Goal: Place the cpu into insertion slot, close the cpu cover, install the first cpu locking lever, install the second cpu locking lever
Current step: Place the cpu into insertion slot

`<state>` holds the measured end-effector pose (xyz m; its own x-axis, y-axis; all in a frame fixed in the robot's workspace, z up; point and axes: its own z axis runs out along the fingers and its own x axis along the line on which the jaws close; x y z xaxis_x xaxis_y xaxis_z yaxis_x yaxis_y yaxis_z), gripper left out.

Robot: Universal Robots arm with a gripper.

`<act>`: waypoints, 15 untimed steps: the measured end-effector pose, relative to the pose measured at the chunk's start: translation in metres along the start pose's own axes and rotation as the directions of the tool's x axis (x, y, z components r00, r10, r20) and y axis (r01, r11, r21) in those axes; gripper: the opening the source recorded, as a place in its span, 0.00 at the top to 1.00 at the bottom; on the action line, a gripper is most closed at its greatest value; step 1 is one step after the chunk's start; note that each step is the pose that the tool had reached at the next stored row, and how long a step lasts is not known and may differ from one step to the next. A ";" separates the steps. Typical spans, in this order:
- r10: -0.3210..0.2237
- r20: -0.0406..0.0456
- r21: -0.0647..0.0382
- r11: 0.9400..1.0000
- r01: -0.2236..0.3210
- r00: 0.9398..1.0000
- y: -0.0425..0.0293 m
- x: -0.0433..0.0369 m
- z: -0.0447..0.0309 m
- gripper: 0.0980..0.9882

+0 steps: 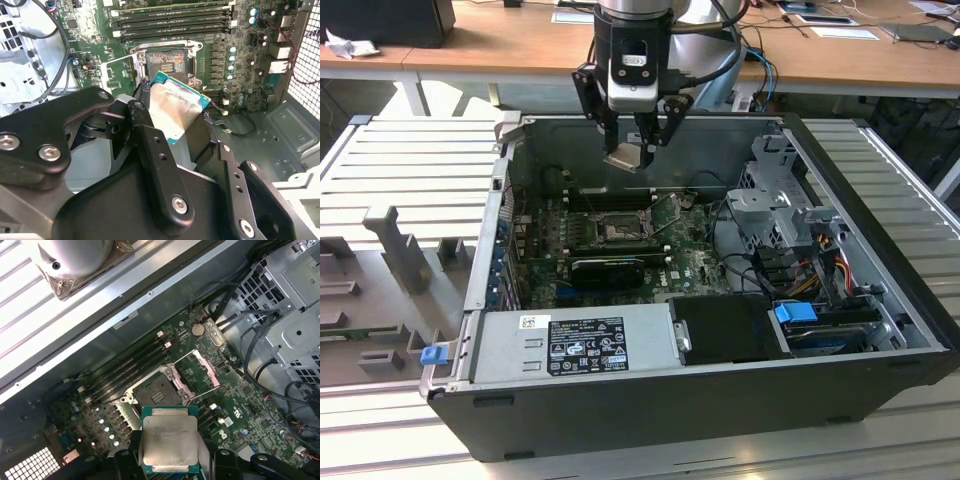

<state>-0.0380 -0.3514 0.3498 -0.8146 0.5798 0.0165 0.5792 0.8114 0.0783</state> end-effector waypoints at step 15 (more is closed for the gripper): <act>0.066 0.005 -0.001 0.998 -0.066 0.998 -0.0001 0.0000 0.0008 0.52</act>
<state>-0.0380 -0.3514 0.3490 -0.7744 0.6325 0.0164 0.6317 0.7713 0.0782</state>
